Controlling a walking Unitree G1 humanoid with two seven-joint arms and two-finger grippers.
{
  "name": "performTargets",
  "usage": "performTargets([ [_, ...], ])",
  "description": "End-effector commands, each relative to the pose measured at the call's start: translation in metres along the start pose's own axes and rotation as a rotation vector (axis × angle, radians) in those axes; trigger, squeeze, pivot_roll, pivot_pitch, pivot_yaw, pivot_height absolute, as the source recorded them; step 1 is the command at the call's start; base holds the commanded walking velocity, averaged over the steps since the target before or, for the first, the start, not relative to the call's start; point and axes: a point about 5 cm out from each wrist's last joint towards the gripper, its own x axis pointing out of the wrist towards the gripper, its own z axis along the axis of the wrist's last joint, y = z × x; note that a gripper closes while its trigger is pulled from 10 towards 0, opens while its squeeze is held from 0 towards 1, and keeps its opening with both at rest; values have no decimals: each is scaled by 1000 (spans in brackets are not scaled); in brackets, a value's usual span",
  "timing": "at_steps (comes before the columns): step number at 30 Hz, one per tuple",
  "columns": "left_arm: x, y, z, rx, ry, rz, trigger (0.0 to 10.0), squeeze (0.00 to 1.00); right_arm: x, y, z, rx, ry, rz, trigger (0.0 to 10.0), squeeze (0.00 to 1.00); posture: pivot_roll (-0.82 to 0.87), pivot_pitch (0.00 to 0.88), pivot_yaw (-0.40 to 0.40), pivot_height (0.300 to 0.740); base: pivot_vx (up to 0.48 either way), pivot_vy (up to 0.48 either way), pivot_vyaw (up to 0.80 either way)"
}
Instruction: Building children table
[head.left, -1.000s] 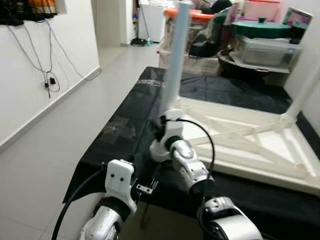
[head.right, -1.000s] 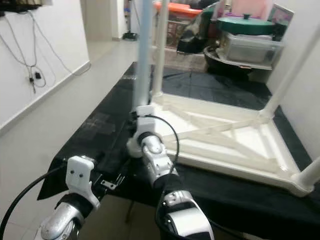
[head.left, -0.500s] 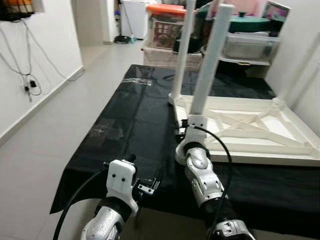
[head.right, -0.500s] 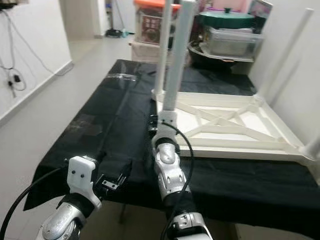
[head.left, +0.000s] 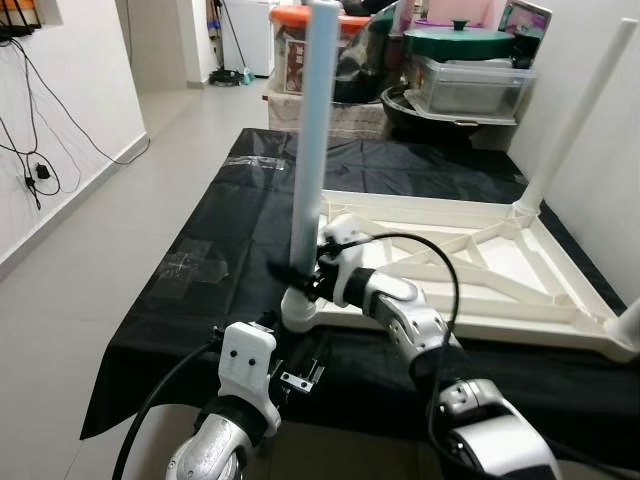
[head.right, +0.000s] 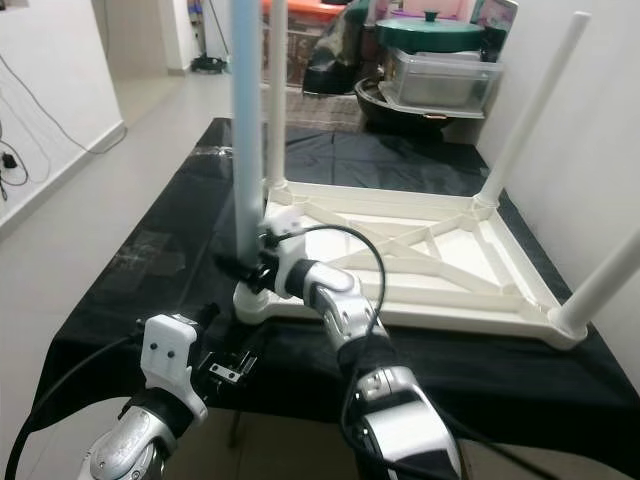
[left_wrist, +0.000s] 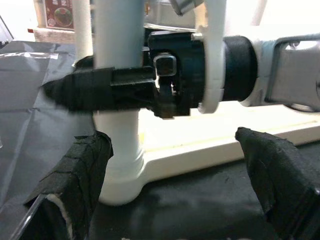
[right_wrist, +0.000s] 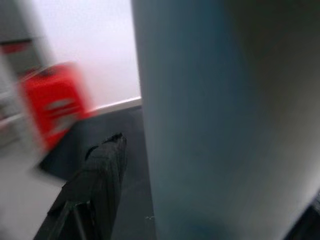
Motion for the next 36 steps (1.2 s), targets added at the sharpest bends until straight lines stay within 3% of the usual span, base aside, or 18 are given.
performTargets([
  [1, 1, -2, -3, 7, 10, -5, 10000, 0, 14, 19, -7, 21, 56, 186, 10000, 0, 149, 0, -111, 740, 0, 0, 0],
  [3, 1, -2, -3, 8, 8, -4, 10000, 0, 16, 23, -4, 35, 45, 251, 10000, 0, 155, 0, -114, 740, 0, 0, 0],
  [4, 1, 0, 0, 12, 2, 4, 10000, 0, 19, 28, -3, 36, 26, 328, 6784, 0, 158, 0, -115, 740, 0, 0, 0],
  [5, 1, 1, 0, 16, 0, 10, 10000, 0, 22, 27, -1, 35, 11, 285, 0, 0, 161, 0, -121, 740, 0, 0, 0],
  [7, 1, 1, 0, 16, 0, 10, 10000, 0, 22, 27, -1, 35, 11, 285, 0, 0, 161, 0, -121, 740, 0, 0, 0],
  [10, 0, 2, 0, 17, -1, 17, 10000, 0, 28, 15, 3, 39, -44, 40, 0, 0, 155, 0, -117, 740, 0, 0, 0],
  [12, 0, 2, -1, 16, 0, 18, 10000, 0, 22, -6, 4, 89, -100, -312, 0, 0, 146, 0, -112, 740, 0, 0, 0],
  [16, 0, 2, -1, 15, 0, 17, 10000, 0, 16, -14, 3, 109, -114, -445, 0, 0, 146, 0, -112, 740, 0, 0, 0],
  [18, 1, 0, -2, 12, 0, 9, 10000, 0, -16, -34, -7, 96, -108, -906, 0, 0, 131, 0, -100, 740, 0, 0, 0],
  [20, 1, 0, -2, 12, 0, 9, 10000, 0, -16, -34, -7, 96, -108, -906, 0, 0, 131, 0, -100, 740, 0, 0, 0],
  [24, 2, 0, -2, 10, 1, 4, 10000, 0, -52, -20, -22, 124, -110, -1320, 0, 0, 131, 0, -101, 740, 0, 0, 0],
  [28, 2, 0, -3, 10, 2, 4, 10000, 0, -48, -5, -29, 129, -105, -1344, 0, 0, 134, 0, -101, 740, 0, 0, 0],
  [29, 2, 0, -3, 10, 3, 4, 10000, 0, -38, 0, -32, 146, -110, -1293, 4078, 0, 133, 0, -99, 740, 0, 0, 0],
  [31, 2, 0, -3, 10, 4, 5, 10000, 0, -31, 4, -34, 160, -112, -1263, 4078, 0, 133, 0, -99, 740, 0, 0, 0],
  [32, 1, 0, -3, 11, 4, 4, 10000, 0, -23, 8, -35, 162, -136, -1195, 10000, 0, 134, 0, -101, 740, 0, 0, 0],
  [33, 1, 0, -3, 11, 4, 4, 10000, 0, -23, 8, -35, 162, -136, -1195, 10000, 0, 134, 0, -101, 740, 0, 0, 0],
  [34, 1, 0, -3, 11, 4, 4, 10000, 0, -12, 14, -33, 160, -178, -1085, 10000, 1000, 135, 0, -99, 740, 0, 0, 0],
  [36, 0, 0, -3, 11, 5, 5, 10000, 0, -10, 14, -32, 146, -187, -1045, 10000, 1000, 138, 0, -103, 740, 0, 0, 0],
])
